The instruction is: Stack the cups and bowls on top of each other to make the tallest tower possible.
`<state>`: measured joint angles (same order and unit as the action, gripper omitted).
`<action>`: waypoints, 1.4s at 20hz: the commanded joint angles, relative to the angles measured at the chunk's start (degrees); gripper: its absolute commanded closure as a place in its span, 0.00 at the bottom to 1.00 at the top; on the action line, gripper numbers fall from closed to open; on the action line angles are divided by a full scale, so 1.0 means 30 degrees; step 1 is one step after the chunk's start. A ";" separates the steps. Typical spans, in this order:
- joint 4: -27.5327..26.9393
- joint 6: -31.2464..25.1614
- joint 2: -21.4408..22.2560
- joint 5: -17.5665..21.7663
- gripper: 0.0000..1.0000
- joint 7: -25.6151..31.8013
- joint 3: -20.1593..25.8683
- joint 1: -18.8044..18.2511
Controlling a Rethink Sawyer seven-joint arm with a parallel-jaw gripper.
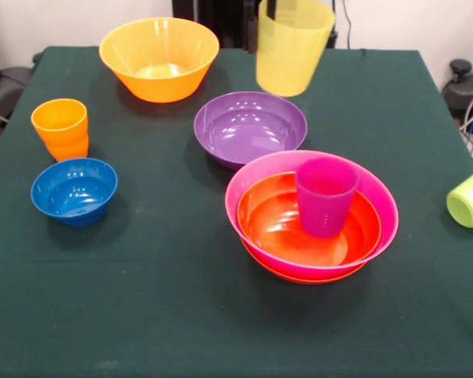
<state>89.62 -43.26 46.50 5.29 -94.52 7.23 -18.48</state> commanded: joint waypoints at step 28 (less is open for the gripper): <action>0.2236 0.3590 -0.1306 -0.1294 1.00 -0.2497 0.1497 0.0414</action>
<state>91.90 -32.81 44.51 3.30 -94.52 7.55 -17.20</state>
